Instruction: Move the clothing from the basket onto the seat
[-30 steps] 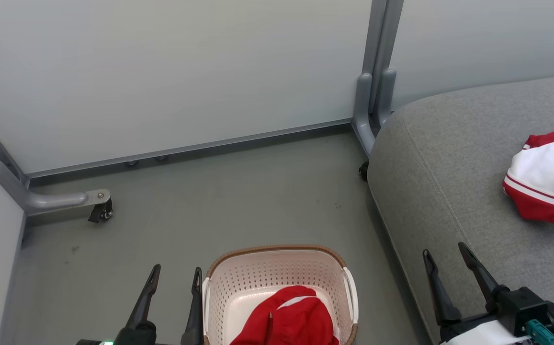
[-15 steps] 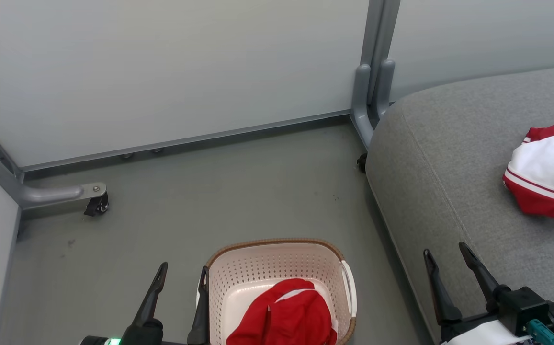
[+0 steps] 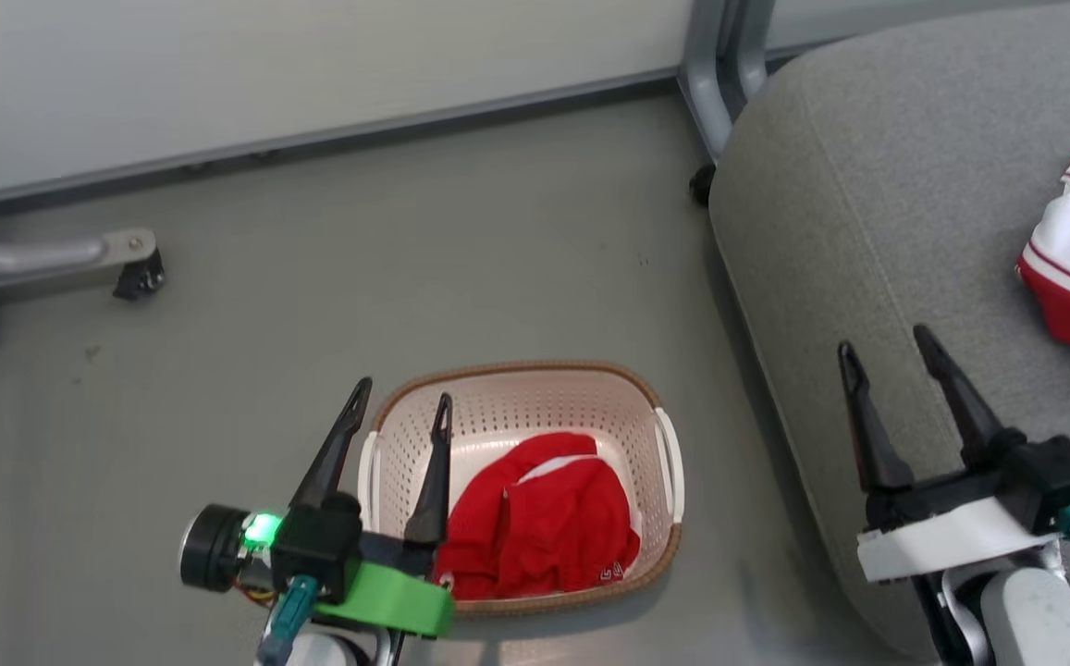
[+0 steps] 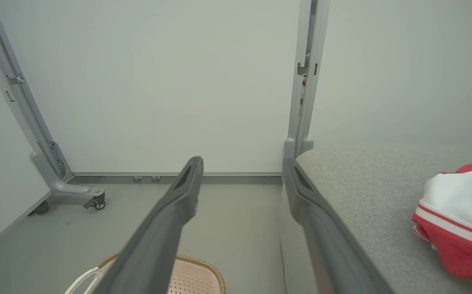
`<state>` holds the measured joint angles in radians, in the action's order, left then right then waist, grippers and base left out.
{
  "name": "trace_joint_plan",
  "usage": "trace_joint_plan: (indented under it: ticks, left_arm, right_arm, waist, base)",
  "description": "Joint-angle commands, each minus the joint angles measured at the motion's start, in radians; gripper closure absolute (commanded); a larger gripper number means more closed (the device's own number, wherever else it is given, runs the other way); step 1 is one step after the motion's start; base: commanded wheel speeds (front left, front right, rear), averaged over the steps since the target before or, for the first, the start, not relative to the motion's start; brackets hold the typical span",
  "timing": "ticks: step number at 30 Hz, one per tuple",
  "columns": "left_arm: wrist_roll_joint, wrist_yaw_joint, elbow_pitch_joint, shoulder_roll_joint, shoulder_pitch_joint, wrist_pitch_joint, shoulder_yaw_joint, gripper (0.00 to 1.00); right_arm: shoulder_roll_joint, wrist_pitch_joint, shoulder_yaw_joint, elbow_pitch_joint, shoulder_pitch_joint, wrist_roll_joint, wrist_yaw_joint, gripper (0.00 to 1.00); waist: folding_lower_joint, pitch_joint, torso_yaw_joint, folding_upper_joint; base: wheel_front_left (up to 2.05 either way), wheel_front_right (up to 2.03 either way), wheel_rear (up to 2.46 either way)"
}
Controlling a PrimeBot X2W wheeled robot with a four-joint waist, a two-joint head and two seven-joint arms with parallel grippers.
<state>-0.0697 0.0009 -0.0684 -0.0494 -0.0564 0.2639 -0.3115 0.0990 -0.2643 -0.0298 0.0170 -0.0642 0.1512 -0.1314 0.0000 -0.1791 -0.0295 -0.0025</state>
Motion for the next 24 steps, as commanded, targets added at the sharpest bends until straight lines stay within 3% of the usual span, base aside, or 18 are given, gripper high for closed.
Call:
trace_joint_plan:
  ticks: [1, 14, 21, 24]
  left_arm:
    - [0.003, -0.004, -0.014, -0.002, -0.047, 0.001, -0.007, 0.00]
    - [0.022, -0.112, -0.370, -0.003, -0.428, 0.001, -0.137, 0.00]
    - [0.054, -0.129, -0.561, -0.008, -0.619, 0.001, -0.227, 0.00]
    - [0.069, -0.131, -0.654, -0.036, -0.693, 0.001, -0.247, 0.00]
  right_arm:
    - [0.008, 0.000, 0.005, 0.006, -0.031, 0.007, 0.001, 0.00]
    - [0.014, 0.000, -0.011, 0.052, -0.214, 0.016, 0.001, 0.00]
    - [0.006, 0.000, -0.027, 0.091, -0.285, 0.016, 0.001, 0.00]
    - [0.007, 0.000, -0.059, 0.110, -0.332, 0.021, 0.001, 0.00]
  waist:
    - [0.0000, -0.190, -0.027, 0.0025]
    - [0.0000, -0.478, -0.072, 0.0025]
    - [0.0000, -0.618, -0.105, 0.0025]
    - [0.0000, -0.676, -0.141, 0.0025]
  base:
    - [0.00, 0.00, 0.00]
    - [0.00, 0.00, 0.00]
    - [0.00, 0.00, 0.00]
    - [0.00, 0.00, 0.00]
